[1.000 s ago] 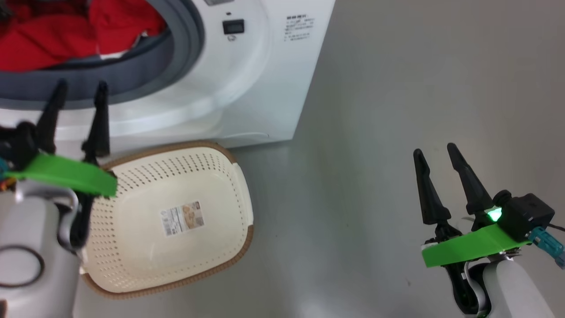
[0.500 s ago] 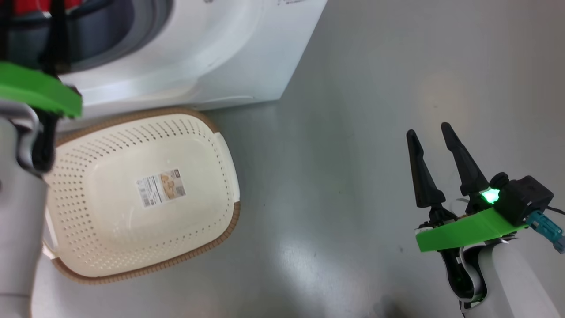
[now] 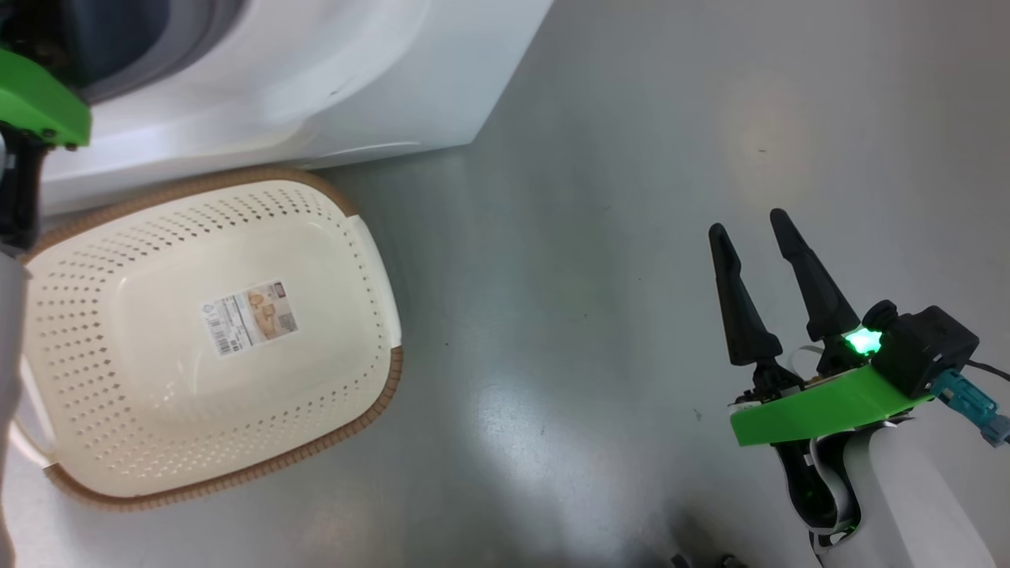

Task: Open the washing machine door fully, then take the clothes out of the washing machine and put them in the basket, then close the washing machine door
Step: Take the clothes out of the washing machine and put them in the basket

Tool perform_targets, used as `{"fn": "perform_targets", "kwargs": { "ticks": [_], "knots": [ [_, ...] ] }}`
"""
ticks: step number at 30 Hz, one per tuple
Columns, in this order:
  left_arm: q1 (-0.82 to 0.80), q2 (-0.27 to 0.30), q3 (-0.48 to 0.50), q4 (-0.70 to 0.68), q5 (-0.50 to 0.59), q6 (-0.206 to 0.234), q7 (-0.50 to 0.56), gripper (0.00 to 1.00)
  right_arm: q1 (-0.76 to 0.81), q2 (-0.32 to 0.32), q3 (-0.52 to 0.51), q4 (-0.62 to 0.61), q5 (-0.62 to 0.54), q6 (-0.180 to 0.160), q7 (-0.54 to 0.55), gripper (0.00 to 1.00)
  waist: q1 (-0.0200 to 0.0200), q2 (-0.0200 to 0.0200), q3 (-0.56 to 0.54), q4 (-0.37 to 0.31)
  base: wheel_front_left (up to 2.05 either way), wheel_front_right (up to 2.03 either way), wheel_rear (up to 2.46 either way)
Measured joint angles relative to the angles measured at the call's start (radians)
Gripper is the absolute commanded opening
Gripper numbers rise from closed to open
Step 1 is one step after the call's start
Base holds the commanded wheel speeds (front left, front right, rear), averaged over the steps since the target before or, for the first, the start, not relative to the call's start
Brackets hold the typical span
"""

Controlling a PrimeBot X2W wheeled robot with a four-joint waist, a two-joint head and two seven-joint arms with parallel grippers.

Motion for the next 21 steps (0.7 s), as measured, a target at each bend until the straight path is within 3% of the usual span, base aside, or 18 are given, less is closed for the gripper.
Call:
{"fn": "perform_targets", "kwargs": {
  "ticks": [5,6,7,8,10,21],
  "knots": [
    [-0.02,0.018,-0.032,0.032,-0.022,0.0,0.0,1.0,-0.01,0.0,0.0,-0.009,0.0,0.0,0.0,1.0,0.0,0.0,0.009,-0.013,0.0,0.0,0.0],
    [-0.024,0.02,-0.042,0.039,-0.025,0.0,0.0,0.78,-0.01,0.0,0.0,-0.009,0.0,0.0,0.0,1.0,0.0,0.0,0.009,-0.014,0.0,0.0,0.0],
    [-0.025,0.02,-0.05,0.043,-0.031,0.0,0.0,0.47,-0.01,0.0,0.0,-0.009,0.0,0.0,0.0,1.0,0.0,0.0,0.01,-0.016,0.0,0.0,0.0],
    [-0.025,0.021,-0.056,0.046,-0.033,0.0,0.0,0.36,-0.01,0.0,0.0,-0.01,0.0,0.0,0.0,1.0,0.0,0.0,0.01,-0.017,0.0,0.0,0.0],
    [-0.025,0.029,-0.074,0.047,-0.039,0.0,0.0,0.0,-0.01,0.0,0.001,-0.013,0.002,0.0,0.0,1.0,0.0,0.0,0.009,-0.019,0.0,0.0,0.0],
    [-0.016,0.025,-0.054,0.001,-0.065,0.0,0.0,0.0,-0.015,0.0,-0.006,-0.018,0.001,0.0,0.0,1.0,0.0,0.0,-0.005,-0.001,0.0,0.0,0.0]
  ]
}}
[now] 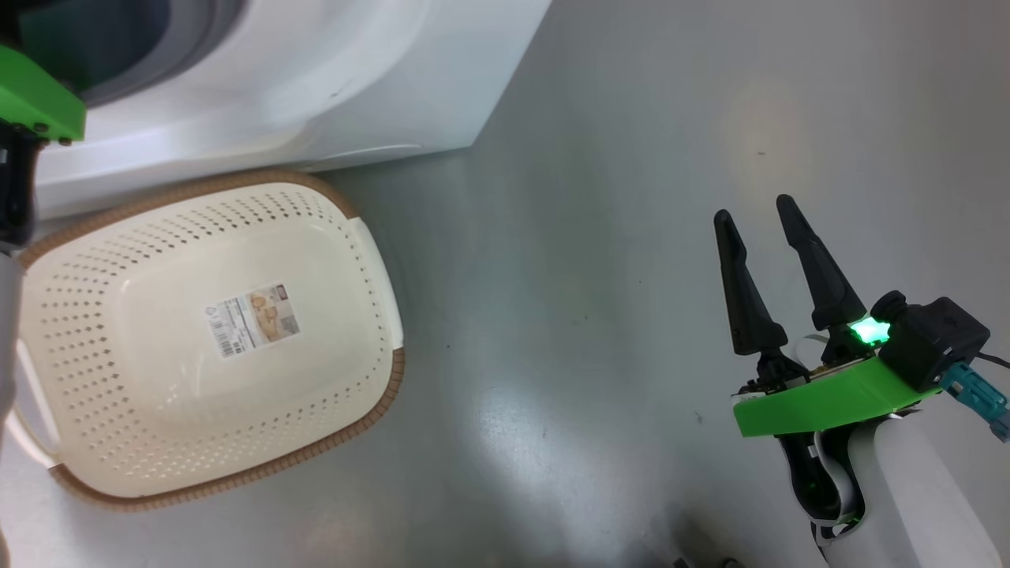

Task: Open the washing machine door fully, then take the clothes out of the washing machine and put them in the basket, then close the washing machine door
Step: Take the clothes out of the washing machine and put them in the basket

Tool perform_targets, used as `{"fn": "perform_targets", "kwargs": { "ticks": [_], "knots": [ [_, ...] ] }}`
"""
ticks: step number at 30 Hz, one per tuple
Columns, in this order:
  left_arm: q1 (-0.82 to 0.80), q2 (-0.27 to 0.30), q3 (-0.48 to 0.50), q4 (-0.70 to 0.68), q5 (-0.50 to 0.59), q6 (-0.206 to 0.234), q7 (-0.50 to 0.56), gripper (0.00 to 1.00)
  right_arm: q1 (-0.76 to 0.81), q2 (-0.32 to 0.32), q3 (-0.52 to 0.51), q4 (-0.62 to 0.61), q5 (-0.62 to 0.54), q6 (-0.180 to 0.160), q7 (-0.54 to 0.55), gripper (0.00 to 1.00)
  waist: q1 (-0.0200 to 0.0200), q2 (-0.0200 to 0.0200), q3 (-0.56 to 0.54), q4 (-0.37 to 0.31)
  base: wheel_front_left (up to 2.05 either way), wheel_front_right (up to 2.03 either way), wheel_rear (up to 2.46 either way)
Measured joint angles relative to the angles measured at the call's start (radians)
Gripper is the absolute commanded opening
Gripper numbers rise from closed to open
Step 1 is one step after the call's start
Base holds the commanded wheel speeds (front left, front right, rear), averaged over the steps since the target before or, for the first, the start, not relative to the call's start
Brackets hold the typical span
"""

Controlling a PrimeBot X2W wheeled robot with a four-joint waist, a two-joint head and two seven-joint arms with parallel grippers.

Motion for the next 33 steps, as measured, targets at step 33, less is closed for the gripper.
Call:
{"fn": "perform_targets", "kwargs": {
  "ticks": [33],
  "knots": [
    [0.618,-0.236,0.386,-0.729,0.161,0.0,0.0,0.0,0.049,-0.002,-0.063,0.044,-0.045,0.0,0.0,1.0,0.0,0.0,-0.193,0.129,0.0,0.0,0.0]
  ]
}}
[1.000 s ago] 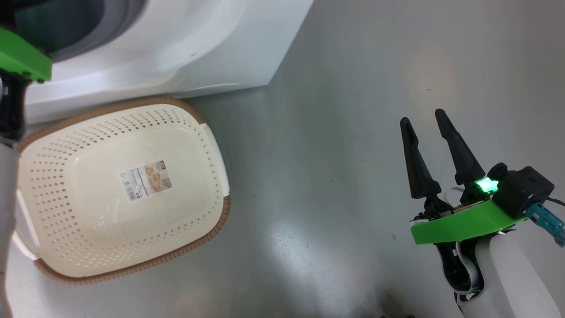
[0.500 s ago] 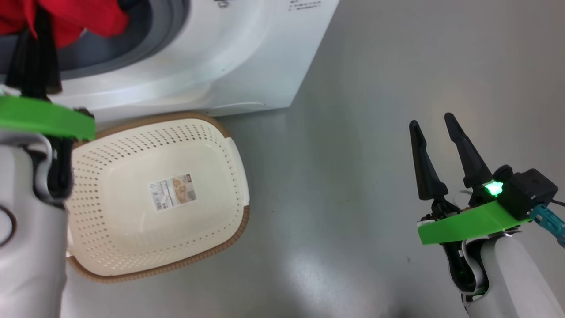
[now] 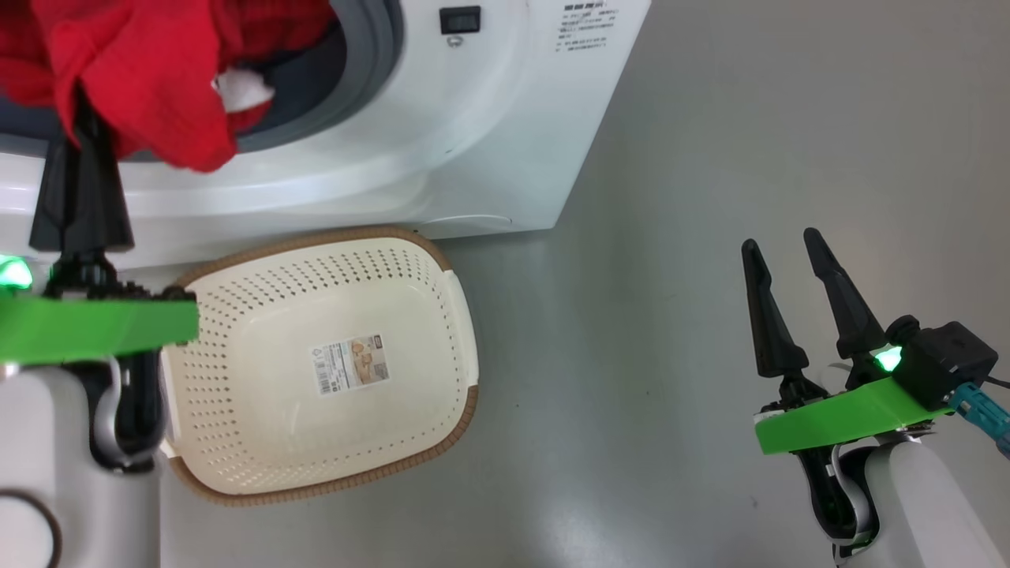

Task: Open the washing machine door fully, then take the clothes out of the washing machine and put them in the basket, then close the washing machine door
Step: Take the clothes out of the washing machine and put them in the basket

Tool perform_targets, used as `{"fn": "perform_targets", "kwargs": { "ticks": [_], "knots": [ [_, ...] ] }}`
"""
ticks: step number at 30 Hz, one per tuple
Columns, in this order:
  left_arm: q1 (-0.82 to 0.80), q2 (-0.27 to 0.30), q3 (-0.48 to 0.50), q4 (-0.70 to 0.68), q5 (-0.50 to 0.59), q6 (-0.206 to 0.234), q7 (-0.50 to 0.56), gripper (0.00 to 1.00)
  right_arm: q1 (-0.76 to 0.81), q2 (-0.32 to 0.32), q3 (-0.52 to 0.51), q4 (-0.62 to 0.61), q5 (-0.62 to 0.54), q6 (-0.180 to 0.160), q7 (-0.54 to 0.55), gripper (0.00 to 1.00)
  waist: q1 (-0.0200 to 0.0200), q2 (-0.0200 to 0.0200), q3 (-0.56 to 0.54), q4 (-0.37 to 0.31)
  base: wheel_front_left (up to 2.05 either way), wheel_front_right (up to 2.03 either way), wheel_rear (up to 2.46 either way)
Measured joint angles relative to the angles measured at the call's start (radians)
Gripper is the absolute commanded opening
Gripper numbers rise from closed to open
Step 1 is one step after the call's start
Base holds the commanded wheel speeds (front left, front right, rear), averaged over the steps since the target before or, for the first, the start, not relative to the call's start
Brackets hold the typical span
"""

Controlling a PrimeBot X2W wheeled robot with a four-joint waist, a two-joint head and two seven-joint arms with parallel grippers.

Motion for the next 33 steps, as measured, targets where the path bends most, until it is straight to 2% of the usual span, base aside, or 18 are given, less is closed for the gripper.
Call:
{"fn": "perform_targets", "kwargs": {
  "ticks": [8,16,25,33],
  "knots": [
    [0.078,-0.029,0.037,-0.188,0.0,0.0,-0.001,0.0,0.022,0.0,-0.001,0.002,-0.001,0.0,0.0,1.0,0.0,0.0,-0.023,0.014,0.0,0.0,0.0],
    [0.122,-0.03,0.016,-0.188,0.0,0.0,-0.001,0.0,0.024,0.0,-0.001,0.003,-0.002,0.0,0.0,1.0,0.0,0.0,-0.025,0.019,0.0,0.0,0.0],
    [0.191,-0.042,-0.026,-0.103,0.0,0.0,-0.001,0.0,0.024,0.0,0.0,0.002,-0.002,0.0,0.0,1.0,0.0,0.0,-0.011,0.019,0.0,0.0,0.0],
    [0.207,-0.043,-0.095,0.082,0.009,0.0,-0.001,0.0,0.017,0.0,0.003,-0.003,-0.002,0.0,0.0,1.0,0.0001,0.0,0.029,0.016,0.0,0.0,0.0]
  ]
}}
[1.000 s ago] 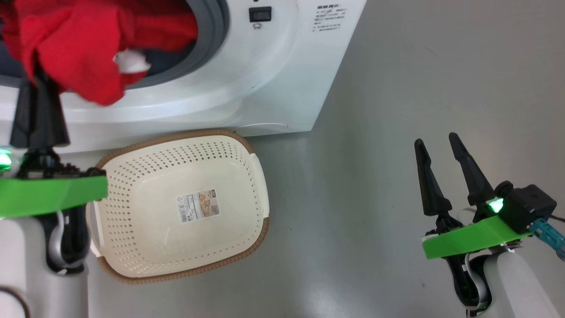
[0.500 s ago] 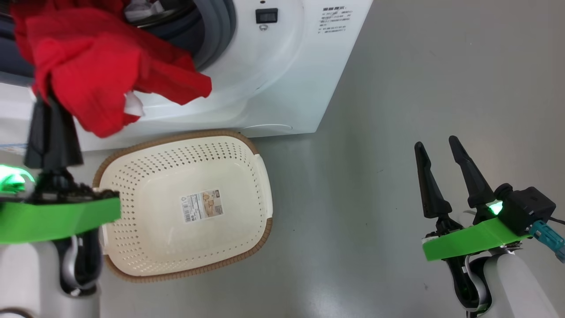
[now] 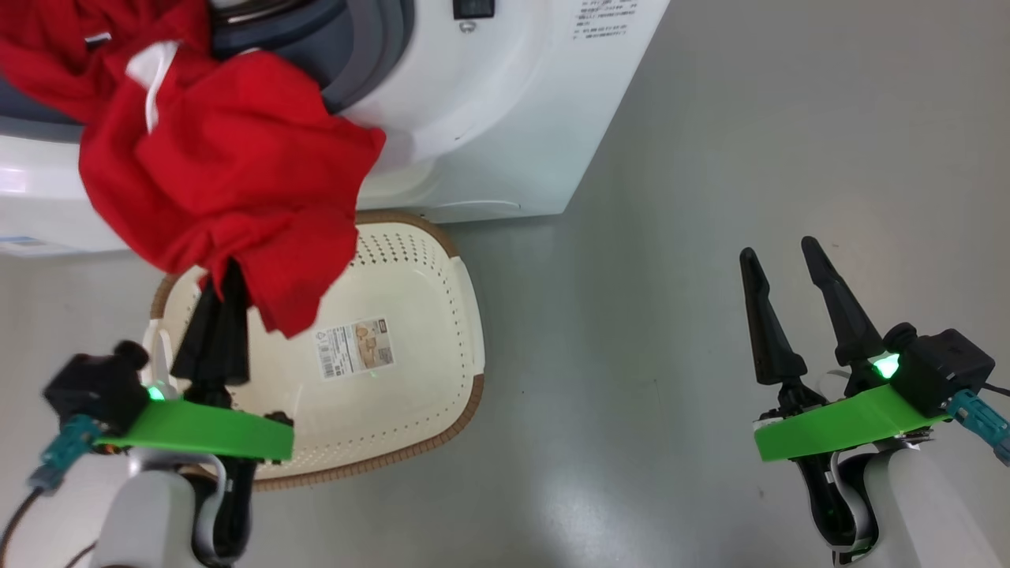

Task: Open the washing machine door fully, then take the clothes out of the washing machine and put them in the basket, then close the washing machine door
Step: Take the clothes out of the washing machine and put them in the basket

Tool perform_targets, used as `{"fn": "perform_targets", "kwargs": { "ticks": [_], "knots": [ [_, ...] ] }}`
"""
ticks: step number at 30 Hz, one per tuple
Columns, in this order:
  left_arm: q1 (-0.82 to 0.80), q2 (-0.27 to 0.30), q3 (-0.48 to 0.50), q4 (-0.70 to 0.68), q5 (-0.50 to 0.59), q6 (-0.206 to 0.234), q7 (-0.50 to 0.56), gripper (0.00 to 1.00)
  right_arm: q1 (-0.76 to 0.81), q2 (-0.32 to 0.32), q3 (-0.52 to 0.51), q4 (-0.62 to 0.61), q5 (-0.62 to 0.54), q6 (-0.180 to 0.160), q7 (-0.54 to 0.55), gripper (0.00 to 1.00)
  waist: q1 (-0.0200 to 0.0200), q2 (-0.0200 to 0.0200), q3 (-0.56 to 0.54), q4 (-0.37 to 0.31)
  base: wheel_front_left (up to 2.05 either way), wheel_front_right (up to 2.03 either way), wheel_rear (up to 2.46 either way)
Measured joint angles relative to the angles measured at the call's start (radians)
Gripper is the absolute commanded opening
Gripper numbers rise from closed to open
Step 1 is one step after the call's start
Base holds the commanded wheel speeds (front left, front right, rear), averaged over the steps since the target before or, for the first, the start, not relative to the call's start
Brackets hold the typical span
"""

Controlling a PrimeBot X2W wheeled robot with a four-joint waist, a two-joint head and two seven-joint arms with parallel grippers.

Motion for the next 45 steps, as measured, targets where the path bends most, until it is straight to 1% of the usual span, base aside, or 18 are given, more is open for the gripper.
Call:
{"fn": "perform_targets", "kwargs": {
  "ticks": [10,11,13,26,33,40,41,44,45],
  "knots": [
    [-0.03,0.003,-0.043,0.189,-0.01,0.0,0.001,0.0,-0.011,0.0,-0.001,-0.01,0.0,0.0,0.0,1.0,0.0,0.0,0.057,-0.005,0.0,0.0,0.0],
    [-0.03,0.003,-0.043,0.189,-0.01,0.0,0.001,0.0,-0.011,0.0,-0.001,-0.01,0.0,0.0,0.0,1.0,0.0,0.0,0.057,-0.005,0.0,0.0,0.0],
    [-0.068,0.008,-0.045,0.242,-0.011,0.0,0.001,0.0,-0.022,0.0,0.0,-0.013,0.0,0.0,0.0,1.0,-0.0001,0.0,0.078,-0.006,0.0,0.0,0.0],
    [-0.21,0.029,-0.122,0.463,-0.027,0.0,0.001,0.0,-0.049,-0.001,0.0,-0.035,-0.01,0.0,0.0,1.0,-0.0001,0.0,0.195,-0.004,0.0,0.0,0.0],
    [-0.258,0.041,-0.154,0.518,-0.058,0.0,0.001,0.0,-0.07,-0.002,0.003,-0.038,-0.012,0.0,0.0,1.0,0.0,0.0,0.236,0.005,0.0,0.0,0.0],
    [-0.279,0.048,-0.157,0.544,-0.069,0.0,0.001,0.0,-0.07,-0.002,0.005,-0.037,-0.018,0.0,0.0,1.0,0.0,-0.0001,0.241,0.007,0.0,0.0,0.0],
    [-0.279,0.048,-0.157,0.546,-0.072,0.0,0.001,0.12,-0.07,-0.002,0.005,-0.037,-0.018,0.0,0.0,1.0,0.0,0.0,0.239,0.007,0.0,0.0,0.0],
    [-0.279,0.048,-0.157,0.552,-0.072,0.0,0.001,0.33,-0.07,-0.002,0.006,-0.035,-0.018,0.0,0.0,1.0,0.0,0.0,0.229,0.007,0.0,0.0,0.0],
    [-0.278,0.048,-0.157,0.554,-0.072,0.0,0.001,0.42,-0.07,-0.002,0.007,-0.033,-0.018,0.0,0.0,1.0,0.0,0.0,0.226,0.007,0.0,0.0,0.0]
  ]
}}
